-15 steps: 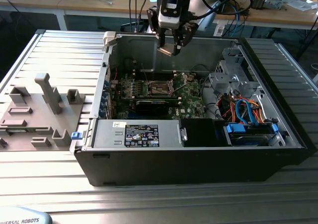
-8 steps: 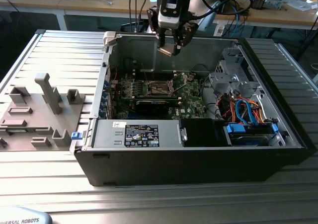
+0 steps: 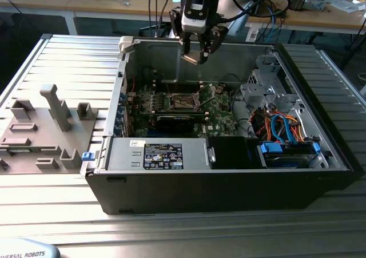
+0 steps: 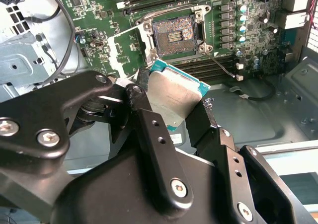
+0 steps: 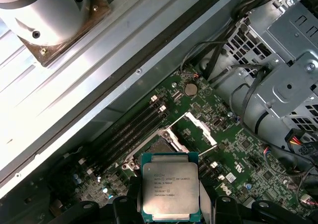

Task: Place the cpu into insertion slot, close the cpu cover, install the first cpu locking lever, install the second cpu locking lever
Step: 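Place the cpu into insertion slot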

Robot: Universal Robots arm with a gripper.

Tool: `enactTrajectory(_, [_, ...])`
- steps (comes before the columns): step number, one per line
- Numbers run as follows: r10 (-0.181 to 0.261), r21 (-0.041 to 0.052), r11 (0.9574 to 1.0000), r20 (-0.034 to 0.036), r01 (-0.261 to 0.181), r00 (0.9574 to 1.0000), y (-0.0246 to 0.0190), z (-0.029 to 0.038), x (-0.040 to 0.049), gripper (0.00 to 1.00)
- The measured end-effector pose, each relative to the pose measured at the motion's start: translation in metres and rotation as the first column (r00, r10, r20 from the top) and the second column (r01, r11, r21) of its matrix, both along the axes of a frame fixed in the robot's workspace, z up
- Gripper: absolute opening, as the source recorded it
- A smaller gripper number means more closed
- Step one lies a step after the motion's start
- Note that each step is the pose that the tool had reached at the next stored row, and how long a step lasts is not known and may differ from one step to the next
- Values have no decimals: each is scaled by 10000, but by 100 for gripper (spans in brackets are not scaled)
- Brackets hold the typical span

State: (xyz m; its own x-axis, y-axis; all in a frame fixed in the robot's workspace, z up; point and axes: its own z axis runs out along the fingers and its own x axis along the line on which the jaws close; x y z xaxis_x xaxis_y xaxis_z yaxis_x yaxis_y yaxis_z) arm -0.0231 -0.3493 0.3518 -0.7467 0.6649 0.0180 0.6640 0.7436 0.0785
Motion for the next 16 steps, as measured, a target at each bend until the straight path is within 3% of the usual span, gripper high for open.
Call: enactTrajectory(16, [-133,0,9999,0,133,9999,0,-1,0,54])
